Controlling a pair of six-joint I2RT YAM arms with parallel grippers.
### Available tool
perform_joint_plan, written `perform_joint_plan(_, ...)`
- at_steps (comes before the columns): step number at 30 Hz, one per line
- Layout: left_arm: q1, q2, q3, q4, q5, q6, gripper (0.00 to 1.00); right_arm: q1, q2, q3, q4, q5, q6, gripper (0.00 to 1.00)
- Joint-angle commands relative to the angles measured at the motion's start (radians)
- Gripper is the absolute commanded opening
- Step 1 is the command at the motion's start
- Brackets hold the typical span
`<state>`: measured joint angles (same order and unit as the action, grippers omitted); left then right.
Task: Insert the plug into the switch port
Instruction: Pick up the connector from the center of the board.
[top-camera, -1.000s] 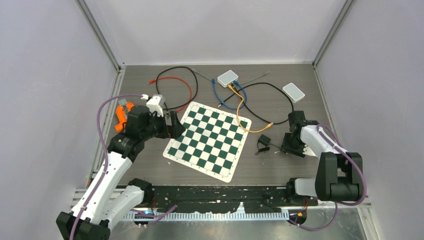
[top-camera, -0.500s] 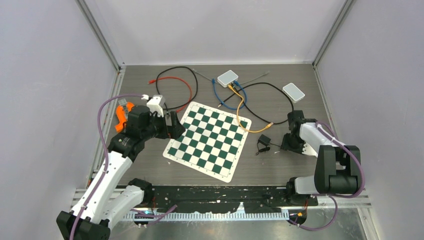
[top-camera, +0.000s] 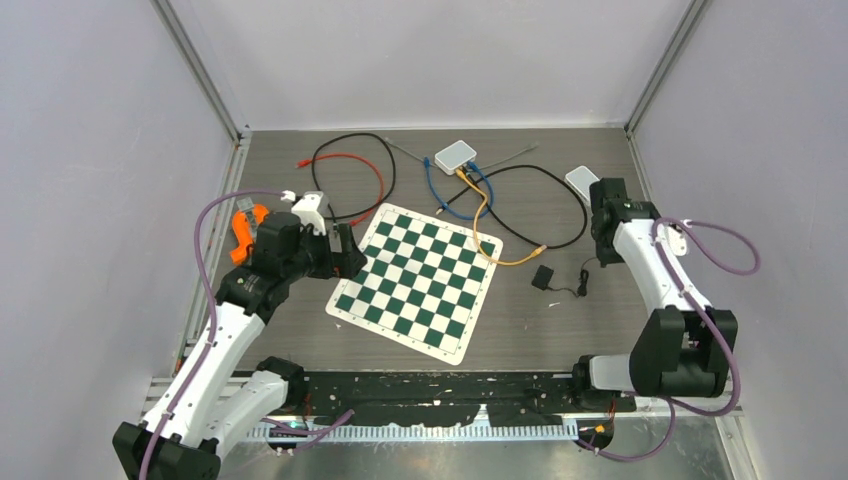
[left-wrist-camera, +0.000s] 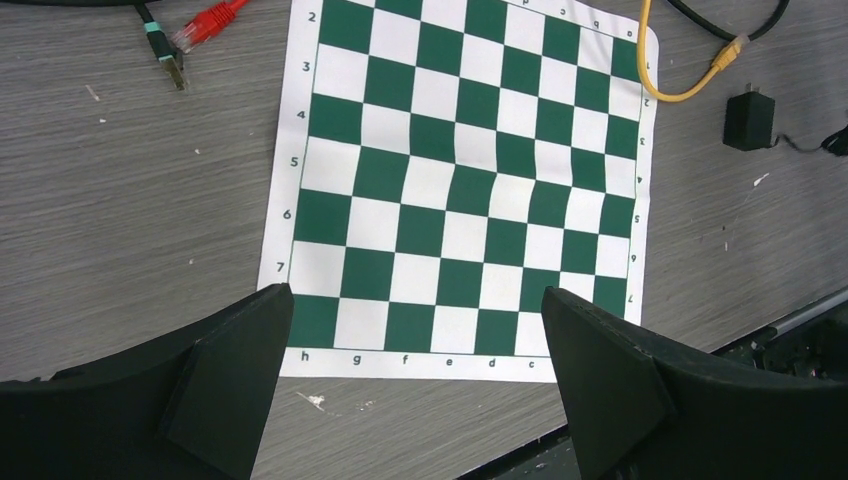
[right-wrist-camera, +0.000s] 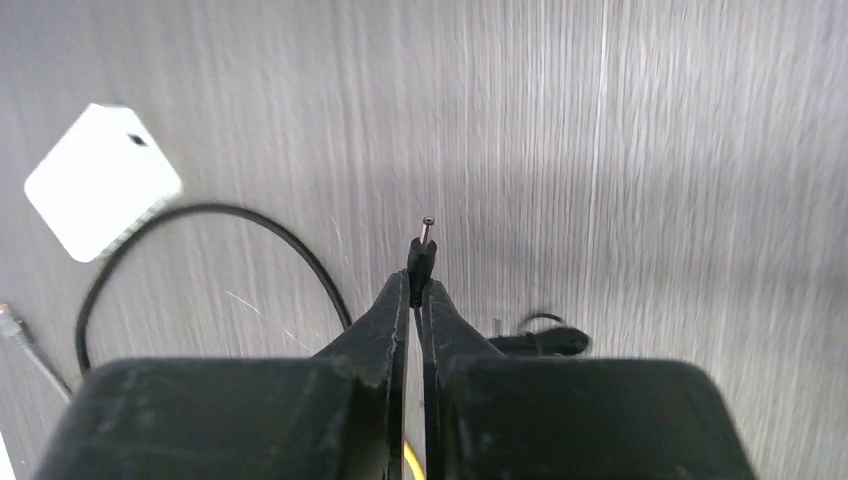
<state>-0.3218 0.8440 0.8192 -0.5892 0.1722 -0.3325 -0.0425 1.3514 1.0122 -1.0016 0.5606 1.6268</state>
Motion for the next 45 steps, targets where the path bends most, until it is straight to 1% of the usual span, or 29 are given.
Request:
perform_joint_plan(1,-0.005,-0.019,0.017,0.025,-0.007,0.018,1.0,-0.003,-0.127,0.053,-0.006,0.311,-0.268,0.05)
perform_joint_plan(2,-0.005,-0.023,0.013,0.032,-0.011,0.022,1.0,-0.003,-0.149,0.032,0.091,0.343,-0.396,0.05)
perform_joint_plan(3,-0.005,-0.023,0.01,0.039,-0.017,0.02,0.98,-0.003,-0.2,0.015,0.153,0.355,-0.468,0.05)
perform_joint_plan(4,-0.005,-0.019,0.008,0.045,-0.038,0.006,0.97,-0.003,-0.226,-0.03,0.286,0.353,-0.634,0.05)
perform_joint_plan(5,-0.005,-0.01,0.006,0.05,-0.065,-0.008,0.94,-0.003,-0.281,-0.06,0.37,0.341,-0.73,0.05)
perform_joint_plan(6,-0.005,0.003,0.005,0.063,-0.077,-0.021,0.93,-0.003,-0.308,-0.118,0.532,0.291,-0.928,0.05)
perform_joint_plan(7,-0.005,0.019,0.004,0.078,-0.087,-0.039,0.91,-0.003,-0.367,-0.15,0.605,0.251,-1.028,0.05)
perform_joint_plan(8,-0.005,0.04,0.006,0.093,-0.093,-0.056,0.89,-0.003,-0.394,-0.207,0.734,0.142,-1.204,0.05)
perform_joint_plan(9,-0.005,0.065,0.013,0.106,-0.092,-0.077,0.87,-0.003,-0.437,-0.228,0.778,0.095,-1.279,0.05)
perform_joint_plan(10,-0.007,0.094,0.022,0.114,-0.089,-0.099,0.85,-0.003,-0.453,-0.257,0.829,0.018,-1.388,0.05)
perform_joint_plan(11,-0.016,0.126,0.033,0.121,-0.092,-0.122,0.83,-0.003,-0.473,-0.267,0.846,-0.023,-1.476,0.05)
perform_joint_plan(12,-0.029,0.159,0.046,0.135,-0.097,-0.141,0.82,-0.003,-0.477,-0.282,0.867,-0.092,-1.516,0.05)
perform_joint_plan(13,-0.049,0.195,0.059,0.15,-0.111,-0.162,0.82,-0.003,-0.473,-0.284,0.872,-0.118,-1.569,0.05)
perform_joint_plan(15,-0.093,0.275,0.108,0.175,-0.142,-0.19,0.81,-0.003,-0.448,-0.263,0.842,-0.183,-1.613,0.05)
perform_joint_plan(18,-0.159,0.415,0.191,0.238,-0.208,-0.225,0.79,-0.003,-0.422,-0.21,0.78,-0.275,-1.638,0.05)
perform_joint_plan(20,-0.188,0.521,0.266,0.283,-0.236,-0.248,0.77,-0.003,-0.423,-0.205,0.796,-0.343,-1.628,0.05)
perform_joint_plan(23,-0.203,0.69,0.4,0.31,-0.273,-0.315,0.7,-0.003,-0.445,-0.213,0.827,-0.456,-1.569,0.05)
perform_joint_plan(24,-0.207,0.741,0.441,0.329,-0.282,-0.335,0.7,-0.003,-0.451,-0.222,0.843,-0.48,-1.558,0.05)
perform_joint_plan(27,-0.21,0.87,0.505,0.46,-0.273,-0.412,0.68,-0.003,-0.482,-0.255,0.889,-0.589,-1.508,0.05)
perform_joint_plan(30,-0.21,0.964,0.564,0.574,-0.28,-0.483,0.67,-0.003,-0.5,-0.259,0.899,-0.619,-1.487,0.05)
perform_joint_plan(35,-0.209,1.104,0.635,0.74,-0.283,-0.544,0.76,-0.003,-0.517,-0.25,0.9,-0.668,-1.45,0.05)
perform_joint_plan(39,-0.208,1.202,0.662,0.879,-0.286,-0.617,0.79,-0.003,-0.531,-0.24,0.897,-0.677,-1.439,0.05)
perform_joint_plan(42,-0.213,1.299,0.743,0.931,-0.248,-0.684,0.78,-0.003,-0.534,-0.227,0.893,-0.683,-1.431,0.05)
perform_joint_plan(45,-0.218,1.397,0.829,0.942,-0.234,-0.731,0.78,-0.003,-0.534,-0.219,0.894,-0.687,-1.421,0.05)
